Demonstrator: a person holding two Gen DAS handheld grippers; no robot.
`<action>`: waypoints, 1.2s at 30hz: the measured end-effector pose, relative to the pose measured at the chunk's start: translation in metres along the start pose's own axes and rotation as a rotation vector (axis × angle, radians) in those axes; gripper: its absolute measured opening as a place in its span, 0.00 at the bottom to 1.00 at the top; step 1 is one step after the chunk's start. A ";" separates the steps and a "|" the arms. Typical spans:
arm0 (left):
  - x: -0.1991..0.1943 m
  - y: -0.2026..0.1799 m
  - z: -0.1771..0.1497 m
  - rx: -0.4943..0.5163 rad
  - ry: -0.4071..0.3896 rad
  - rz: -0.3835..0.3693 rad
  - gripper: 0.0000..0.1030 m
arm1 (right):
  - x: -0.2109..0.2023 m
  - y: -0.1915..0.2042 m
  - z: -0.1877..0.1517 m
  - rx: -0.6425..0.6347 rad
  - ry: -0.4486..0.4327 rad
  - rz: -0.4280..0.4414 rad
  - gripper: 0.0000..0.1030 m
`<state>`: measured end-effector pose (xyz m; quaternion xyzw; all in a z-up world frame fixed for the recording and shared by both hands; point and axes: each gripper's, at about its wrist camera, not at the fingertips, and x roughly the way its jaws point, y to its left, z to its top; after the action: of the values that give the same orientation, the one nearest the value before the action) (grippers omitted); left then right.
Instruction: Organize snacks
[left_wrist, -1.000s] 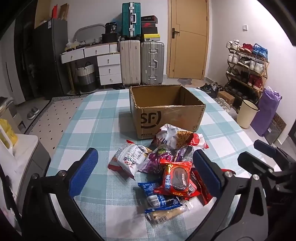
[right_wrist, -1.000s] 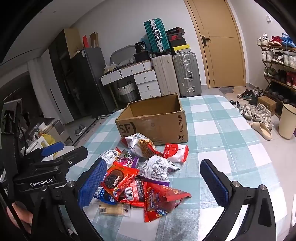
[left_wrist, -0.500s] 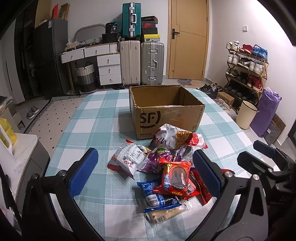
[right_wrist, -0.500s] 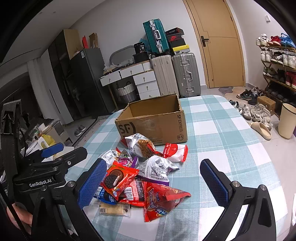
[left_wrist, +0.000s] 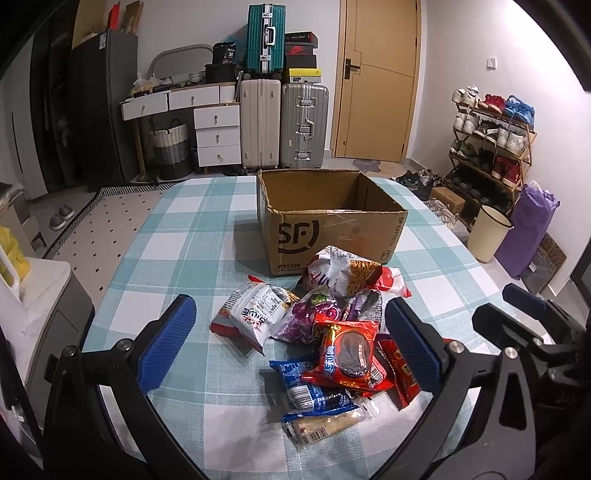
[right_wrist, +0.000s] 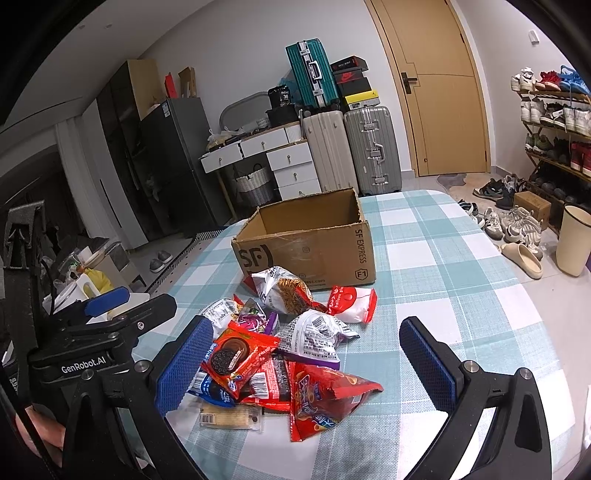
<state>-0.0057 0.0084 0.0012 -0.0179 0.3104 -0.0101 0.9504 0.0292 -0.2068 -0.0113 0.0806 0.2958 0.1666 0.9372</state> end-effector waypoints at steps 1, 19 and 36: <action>-0.001 0.000 0.000 0.003 -0.005 0.006 0.99 | 0.000 0.000 0.000 0.001 0.000 0.001 1.00; -0.001 0.001 -0.002 -0.008 0.008 -0.001 0.99 | 0.000 0.003 -0.001 0.001 -0.002 0.011 1.00; -0.001 0.003 -0.003 -0.009 0.010 0.000 0.99 | 0.001 0.003 -0.002 0.002 -0.004 0.010 1.00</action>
<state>-0.0084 0.0114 -0.0006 -0.0219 0.3152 -0.0087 0.9487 0.0281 -0.2036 -0.0129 0.0832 0.2936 0.1709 0.9369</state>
